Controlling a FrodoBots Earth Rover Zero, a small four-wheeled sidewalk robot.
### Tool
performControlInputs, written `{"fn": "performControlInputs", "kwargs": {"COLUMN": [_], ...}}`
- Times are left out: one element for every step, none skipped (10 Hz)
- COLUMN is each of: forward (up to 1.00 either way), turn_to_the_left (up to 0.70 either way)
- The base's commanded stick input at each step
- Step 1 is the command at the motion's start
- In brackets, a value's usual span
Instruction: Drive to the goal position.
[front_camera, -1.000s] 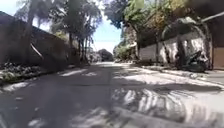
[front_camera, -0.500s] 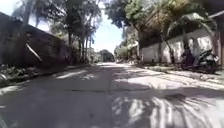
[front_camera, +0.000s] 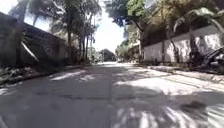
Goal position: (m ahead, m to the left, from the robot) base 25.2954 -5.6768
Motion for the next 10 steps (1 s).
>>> {"fn": "performControlInputs", "kwargs": {"forward": [0.85,0.85,0.85,0.85,0.85,0.85,0.85,0.85,0.85,0.85], "turn_to_the_left": [0.0,0.0,0.0,0.0,0.0,0.0,0.0,0.0,0.0,0.0]}}
